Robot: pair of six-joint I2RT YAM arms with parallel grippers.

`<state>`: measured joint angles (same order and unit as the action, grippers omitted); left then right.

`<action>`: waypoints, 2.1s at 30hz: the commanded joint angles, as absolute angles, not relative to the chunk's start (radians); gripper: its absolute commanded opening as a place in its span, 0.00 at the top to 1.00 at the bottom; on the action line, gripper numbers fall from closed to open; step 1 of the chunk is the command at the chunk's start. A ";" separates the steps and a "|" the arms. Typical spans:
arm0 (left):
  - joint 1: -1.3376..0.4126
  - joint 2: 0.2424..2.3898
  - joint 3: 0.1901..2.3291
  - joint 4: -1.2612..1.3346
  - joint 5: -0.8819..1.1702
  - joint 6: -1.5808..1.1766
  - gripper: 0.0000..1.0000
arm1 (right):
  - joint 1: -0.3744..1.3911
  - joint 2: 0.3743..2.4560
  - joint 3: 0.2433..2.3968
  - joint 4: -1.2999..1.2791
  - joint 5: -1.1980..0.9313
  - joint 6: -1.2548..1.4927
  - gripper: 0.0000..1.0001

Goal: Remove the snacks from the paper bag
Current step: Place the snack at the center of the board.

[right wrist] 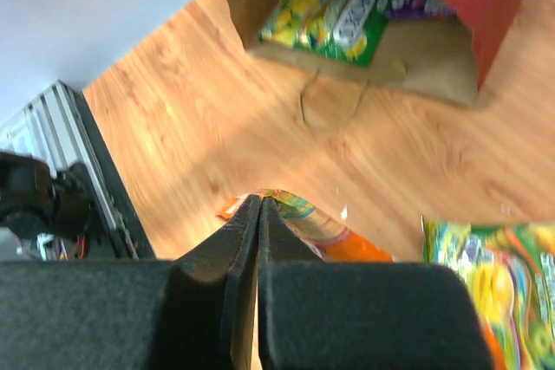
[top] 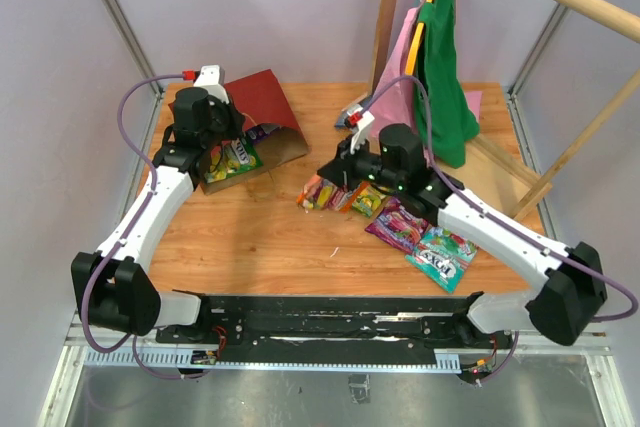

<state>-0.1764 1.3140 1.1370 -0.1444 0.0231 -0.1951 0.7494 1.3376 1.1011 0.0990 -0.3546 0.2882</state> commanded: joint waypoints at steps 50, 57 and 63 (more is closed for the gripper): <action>-0.179 1.341 1.143 -0.140 -0.012 -0.175 1.00 | 0.761 1.741 1.175 0.001 -0.418 0.321 0.34; -0.179 1.347 1.144 -0.134 -0.014 -0.177 1.00 | 0.796 1.639 1.117 0.023 -0.322 0.253 0.20; -0.179 1.361 1.150 -0.132 -0.010 -0.179 0.99 | 0.882 1.743 1.138 -0.010 -0.349 0.241 0.29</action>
<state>-0.1764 1.3567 1.1370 -0.1562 -0.0013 -0.1871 0.8116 1.6779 1.1305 0.0254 -0.3565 0.2745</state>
